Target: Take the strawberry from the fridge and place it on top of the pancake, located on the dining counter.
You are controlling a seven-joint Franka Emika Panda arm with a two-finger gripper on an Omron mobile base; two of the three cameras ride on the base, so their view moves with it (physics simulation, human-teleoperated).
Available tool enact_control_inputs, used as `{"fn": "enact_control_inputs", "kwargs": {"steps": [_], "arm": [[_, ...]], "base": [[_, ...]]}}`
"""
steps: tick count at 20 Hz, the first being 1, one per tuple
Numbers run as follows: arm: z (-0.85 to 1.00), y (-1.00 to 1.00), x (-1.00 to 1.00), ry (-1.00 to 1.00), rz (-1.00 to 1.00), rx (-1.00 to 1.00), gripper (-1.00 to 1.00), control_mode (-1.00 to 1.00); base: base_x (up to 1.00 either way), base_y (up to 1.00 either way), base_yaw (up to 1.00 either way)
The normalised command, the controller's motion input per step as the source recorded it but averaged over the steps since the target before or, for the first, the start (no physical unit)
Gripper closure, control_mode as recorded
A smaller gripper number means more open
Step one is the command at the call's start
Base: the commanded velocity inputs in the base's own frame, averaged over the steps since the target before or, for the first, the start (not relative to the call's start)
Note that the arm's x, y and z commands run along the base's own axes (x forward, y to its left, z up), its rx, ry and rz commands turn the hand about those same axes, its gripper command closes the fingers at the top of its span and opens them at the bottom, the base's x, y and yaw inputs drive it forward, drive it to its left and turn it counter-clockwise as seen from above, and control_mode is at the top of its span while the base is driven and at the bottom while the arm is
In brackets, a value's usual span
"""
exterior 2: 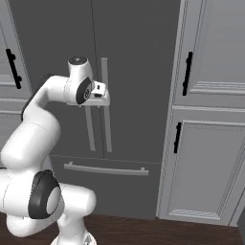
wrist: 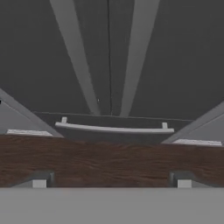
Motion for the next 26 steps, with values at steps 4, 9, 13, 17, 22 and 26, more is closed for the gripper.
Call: {"fn": "enact_control_inputs", "kwargs": {"steps": [4,9,13,17,22,26], "arm": [[-0.19,-0.02,0.75,-0.15,-0.01,-0.01,-1.00,-1.00],[-0.12,-0.01,0.57,-0.22,-0.05,-0.01,-1.00,-1.00],[-0.04,0.00,0.17,-0.25,-0.06,0.00,-1.00,-1.00],[0.00,0.00,0.23,-0.10,-0.08,0.00,-1.00,-1.00],[-0.07,-0.24,0.49,0.01,-0.03,0.00,-1.00,-1.00],[-0.14,-0.09,0.46,0.00,0.00,0.00,-1.00,-1.00]], "base": [[0.00,0.00,0.00],[0.00,0.00,0.00],[0.00,0.00,0.00],[0.00,0.00,0.00],[0.00,0.00,0.00],[0.00,0.00,0.00]]}}
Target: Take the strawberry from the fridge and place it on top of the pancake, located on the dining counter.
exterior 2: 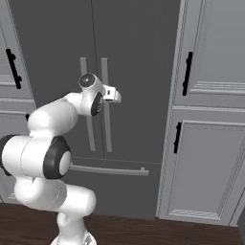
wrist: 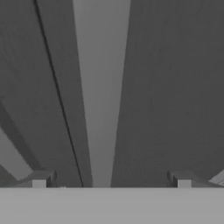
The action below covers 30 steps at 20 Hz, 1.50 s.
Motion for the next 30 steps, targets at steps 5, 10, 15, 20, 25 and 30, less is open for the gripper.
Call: {"fn": "enact_control_inputs", "kwargs": {"steps": [5,10,15,20,25,30], "arm": [[-0.14,0.02,0.37,0.00,0.00,0.00,-1.00,-1.00],[-0.13,0.02,0.45,0.00,0.00,0.00,-1.00,-1.00],[-0.07,0.00,0.46,0.00,0.03,0.00,-1.00,-1.00],[-0.06,0.00,0.39,0.00,0.07,0.00,-1.00,-1.00],[-0.03,0.00,0.40,0.00,0.10,0.00,1.00,-1.00],[0.00,0.00,0.22,0.00,0.07,0.00,1.00,-1.00]], "base": [[0.00,0.00,0.00],[0.00,0.00,0.00],[0.00,0.00,0.00],[0.00,0.00,0.00],[0.00,0.00,0.00],[0.00,0.00,0.00]]}}
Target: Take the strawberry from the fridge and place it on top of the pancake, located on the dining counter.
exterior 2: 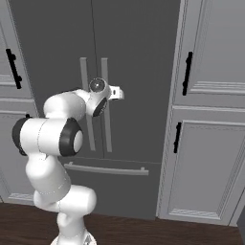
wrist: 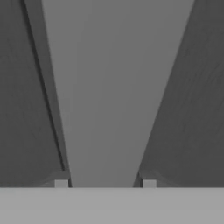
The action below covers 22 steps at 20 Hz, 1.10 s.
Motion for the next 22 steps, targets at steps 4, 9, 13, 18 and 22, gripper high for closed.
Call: {"fn": "enact_control_inputs", "kwargs": {"steps": [4,9,13,18,22], "arm": [[0.00,-0.05,0.00,0.00,0.01,0.00,1.00,-1.00],[-0.13,-0.43,-0.25,0.00,0.00,0.00,1.00,-1.00],[-0.13,-0.85,-0.70,0.02,0.00,0.00,1.00,-1.00],[-0.04,-1.00,-0.85,0.05,0.00,0.02,1.00,-1.00],[-0.01,-0.99,-0.88,0.05,0.00,0.02,1.00,-1.00]], "base": [[0.00,0.00,0.00],[0.00,0.00,0.00],[0.00,0.00,0.00],[0.00,0.00,0.00],[0.00,0.00,0.00]]}}
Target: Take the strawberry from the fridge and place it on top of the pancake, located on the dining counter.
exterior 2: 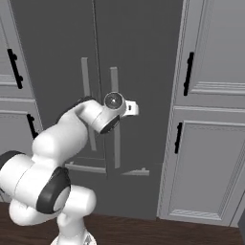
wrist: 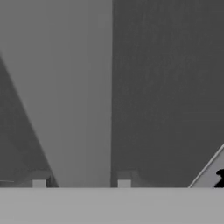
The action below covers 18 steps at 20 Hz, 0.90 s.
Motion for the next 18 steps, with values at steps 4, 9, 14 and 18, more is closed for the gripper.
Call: {"fn": "enact_control_inputs", "kwargs": {"steps": [4,9,14,18], "arm": [[0.00,-0.99,-0.33,0.07,0.00,0.01,1.00,-1.00],[0.00,-1.00,-0.34,0.08,-0.01,0.04,-1.00,-1.00],[0.00,-1.00,-0.34,0.08,-0.03,0.05,-1.00,-1.00],[0.00,-1.00,-0.30,0.11,-0.05,0.07,-1.00,-1.00]], "base": [[0.00,0.00,0.00],[0.00,0.00,0.00],[0.00,0.00,0.00],[0.00,0.00,0.00]]}}
